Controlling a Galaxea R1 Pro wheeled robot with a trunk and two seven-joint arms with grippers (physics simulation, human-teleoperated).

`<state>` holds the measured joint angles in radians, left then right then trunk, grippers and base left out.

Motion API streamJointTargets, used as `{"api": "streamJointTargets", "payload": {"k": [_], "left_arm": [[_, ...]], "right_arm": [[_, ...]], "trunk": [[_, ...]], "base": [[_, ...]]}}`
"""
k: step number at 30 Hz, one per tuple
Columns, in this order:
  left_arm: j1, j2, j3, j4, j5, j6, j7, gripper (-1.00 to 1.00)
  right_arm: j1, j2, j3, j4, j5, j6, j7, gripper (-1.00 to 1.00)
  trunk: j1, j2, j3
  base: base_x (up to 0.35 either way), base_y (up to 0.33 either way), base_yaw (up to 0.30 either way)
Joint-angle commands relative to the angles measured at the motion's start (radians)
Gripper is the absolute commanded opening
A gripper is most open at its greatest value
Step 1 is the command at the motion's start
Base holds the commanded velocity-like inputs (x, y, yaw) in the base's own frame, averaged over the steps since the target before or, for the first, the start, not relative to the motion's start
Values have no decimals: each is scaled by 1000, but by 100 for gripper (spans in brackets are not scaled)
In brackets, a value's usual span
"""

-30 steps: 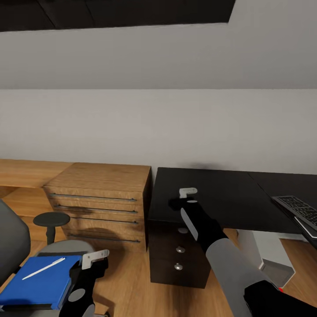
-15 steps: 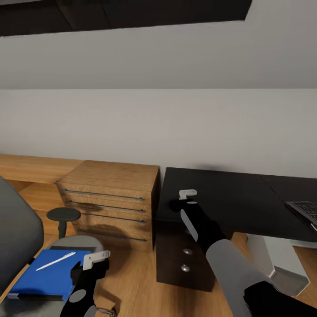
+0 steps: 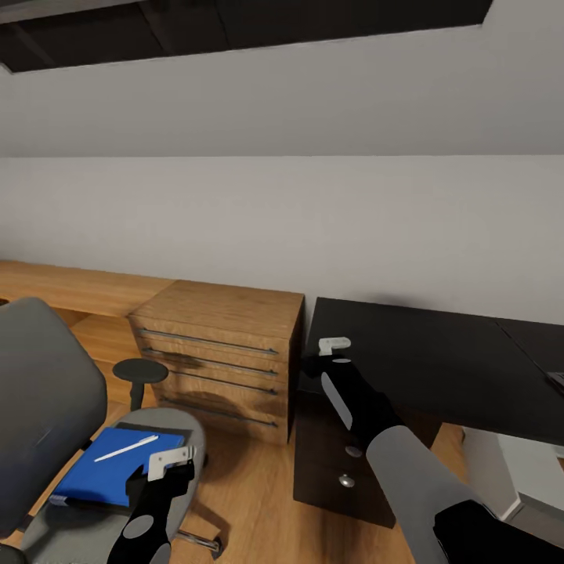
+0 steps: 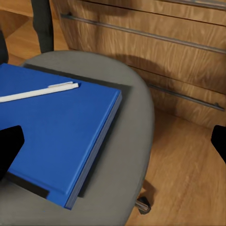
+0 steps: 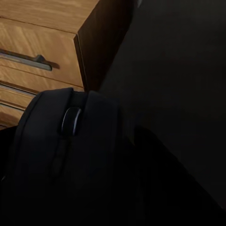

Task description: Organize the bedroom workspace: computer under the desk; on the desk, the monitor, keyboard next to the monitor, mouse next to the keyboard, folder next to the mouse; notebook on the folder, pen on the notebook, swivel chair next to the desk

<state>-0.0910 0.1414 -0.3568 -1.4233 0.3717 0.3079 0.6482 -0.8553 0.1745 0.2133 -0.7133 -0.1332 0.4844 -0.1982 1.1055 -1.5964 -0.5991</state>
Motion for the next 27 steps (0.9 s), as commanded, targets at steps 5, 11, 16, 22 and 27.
{"api": "streamJointTargets", "payload": {"k": [5,11,16,22,27], "left_arm": [[-1,1,-10,-2,13,4,8,100],[-1,1,-13,-2,13,4,8,100],[-1,1,-13,-2,21,4,8,100],[0,1,-13,-3,25,2,9,100],[0,1,-13,-2,25,0,8,100]], "right_arm": [[-1,0,1,-1,-11,2,-10,-100],[-1,0,3,-3,-10,-4,-11,-100],[-1,0,2,-3,-12,-3,-12,-100],[-1,0,2,-2,-8,-1,-12,-100],[-1,0,2,-2,-8,3,-13,-100]], "trunk": [[0,-1,-1],[0,-1,-3],[0,-1,-3],[0,-1,-3],[0,-1,-3]], "base": [[0,0,5],[0,0,-32],[20,-130,-5],[67,-30,0],[269,-2,0]]}}
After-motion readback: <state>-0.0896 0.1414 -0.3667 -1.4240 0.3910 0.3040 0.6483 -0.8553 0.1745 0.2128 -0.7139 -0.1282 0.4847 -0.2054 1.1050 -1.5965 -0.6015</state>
